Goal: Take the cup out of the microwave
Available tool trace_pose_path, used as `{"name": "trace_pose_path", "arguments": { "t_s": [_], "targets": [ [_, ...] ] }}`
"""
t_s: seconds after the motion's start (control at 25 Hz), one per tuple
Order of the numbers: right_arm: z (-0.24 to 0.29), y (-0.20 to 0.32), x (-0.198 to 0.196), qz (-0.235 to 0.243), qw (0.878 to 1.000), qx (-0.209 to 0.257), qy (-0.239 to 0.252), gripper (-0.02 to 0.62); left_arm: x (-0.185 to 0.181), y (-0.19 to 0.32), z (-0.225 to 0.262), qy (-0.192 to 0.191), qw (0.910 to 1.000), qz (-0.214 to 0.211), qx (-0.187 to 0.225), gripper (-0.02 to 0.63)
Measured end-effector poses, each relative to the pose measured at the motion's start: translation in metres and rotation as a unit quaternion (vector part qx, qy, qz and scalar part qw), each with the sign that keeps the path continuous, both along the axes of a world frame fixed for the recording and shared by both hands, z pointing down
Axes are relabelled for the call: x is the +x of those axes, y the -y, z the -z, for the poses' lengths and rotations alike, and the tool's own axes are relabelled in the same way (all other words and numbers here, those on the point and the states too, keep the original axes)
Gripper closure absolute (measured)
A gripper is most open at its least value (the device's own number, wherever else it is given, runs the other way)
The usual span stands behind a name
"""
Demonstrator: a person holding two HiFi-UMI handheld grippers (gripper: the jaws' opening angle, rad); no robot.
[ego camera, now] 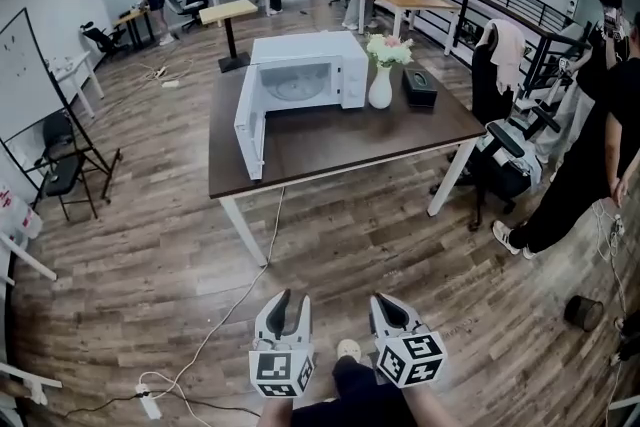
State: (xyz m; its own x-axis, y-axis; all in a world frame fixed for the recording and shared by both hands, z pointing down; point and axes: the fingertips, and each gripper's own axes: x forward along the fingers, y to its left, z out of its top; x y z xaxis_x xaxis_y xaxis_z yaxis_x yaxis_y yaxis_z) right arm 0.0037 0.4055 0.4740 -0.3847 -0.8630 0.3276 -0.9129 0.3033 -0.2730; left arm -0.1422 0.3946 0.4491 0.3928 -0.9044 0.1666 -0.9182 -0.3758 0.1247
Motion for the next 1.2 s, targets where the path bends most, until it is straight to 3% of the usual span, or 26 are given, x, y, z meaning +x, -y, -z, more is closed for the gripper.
{"name": "trace_pose_path", "arguments": {
  "t_s": [0.72, 0.96, 1.2],
  "targets": [
    [-0.016, 0.129, 0.036, 0.022, 1.000, -0.009, 0.009, 0.600, 0.046, 0.125, -0.019, -0.012, 0.9997, 0.006, -0.021, 0.295],
    [-0.024, 0.152, 0.043, 0.033, 0.999, -0.011, 0.011, 0.600, 0.048, 0.146, -0.024, -0.015, 0.9994, 0.027, -0.015, 0.209],
    [-0.025, 0.164, 0.049, 0.040, 0.999, -0.013, 0.014, 0.600, 0.050, 0.156, -0.031, -0.019, 0.9986, 0.041, -0.027, 0.165]
  ]
}}
